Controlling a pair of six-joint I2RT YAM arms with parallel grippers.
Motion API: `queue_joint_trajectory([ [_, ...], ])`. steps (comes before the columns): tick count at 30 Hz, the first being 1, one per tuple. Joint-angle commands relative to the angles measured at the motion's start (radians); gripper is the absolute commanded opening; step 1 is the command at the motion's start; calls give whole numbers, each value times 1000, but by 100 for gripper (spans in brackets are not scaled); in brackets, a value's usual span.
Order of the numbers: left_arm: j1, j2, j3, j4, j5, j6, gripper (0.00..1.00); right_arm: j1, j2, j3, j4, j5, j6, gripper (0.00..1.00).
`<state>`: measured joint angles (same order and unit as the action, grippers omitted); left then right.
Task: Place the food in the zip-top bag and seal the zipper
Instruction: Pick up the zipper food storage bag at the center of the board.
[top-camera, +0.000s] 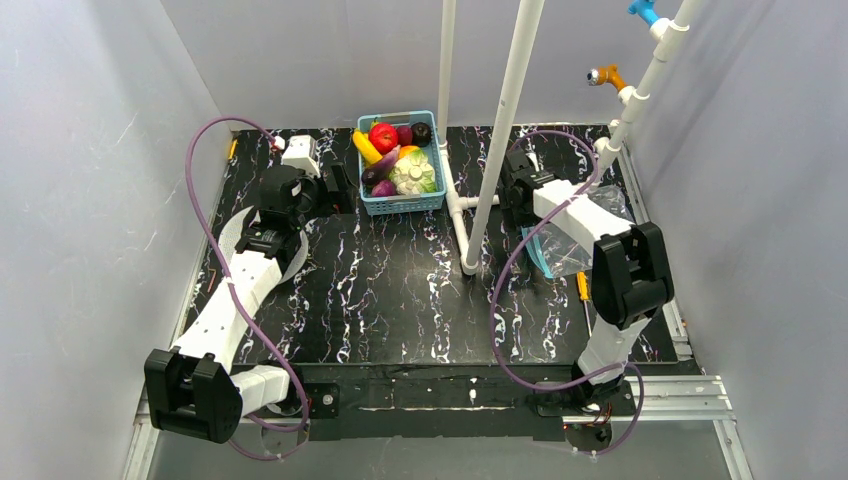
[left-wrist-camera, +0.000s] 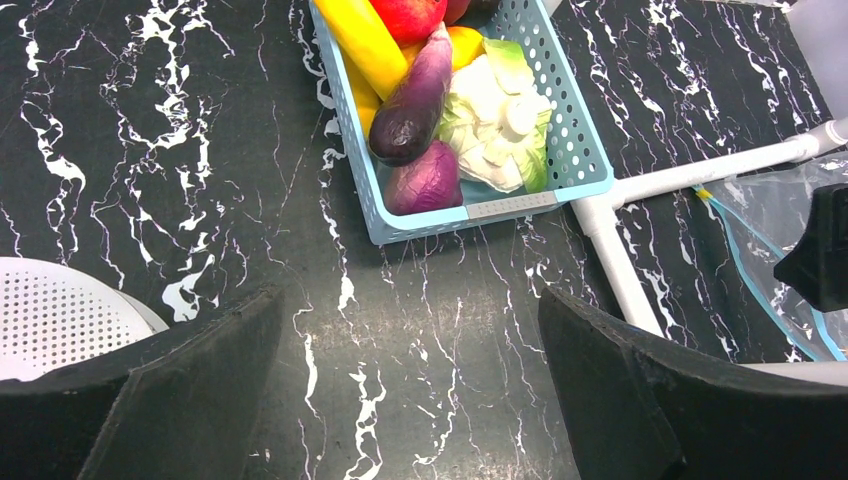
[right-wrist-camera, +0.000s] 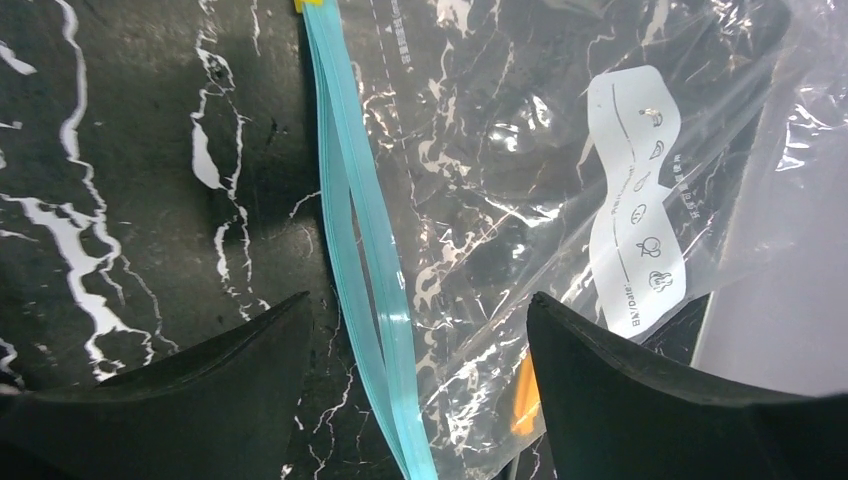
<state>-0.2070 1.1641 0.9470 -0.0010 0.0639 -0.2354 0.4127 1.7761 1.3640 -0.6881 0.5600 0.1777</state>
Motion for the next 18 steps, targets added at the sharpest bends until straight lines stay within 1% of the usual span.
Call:
queue_joint_trajectory([
  [1, -6, -7, 37, 6, 6, -6, 98, 3, 29, 39, -21, 81, -18, 80],
  [9, -6, -5, 35, 7, 6, -8, 98, 21, 95, 41, -28, 181, -38, 72],
  [12, -7, -3, 35, 7, 7, -9, 98, 35, 118, 43, -25, 224, -47, 67],
  [15, -8, -3, 35, 7, 7, -9, 98, 51, 147, 44, -23, 279, -53, 60],
  [18, -7, -3, 35, 7, 7, -9, 98, 66, 160, 51, -25, 306, -51, 47],
])
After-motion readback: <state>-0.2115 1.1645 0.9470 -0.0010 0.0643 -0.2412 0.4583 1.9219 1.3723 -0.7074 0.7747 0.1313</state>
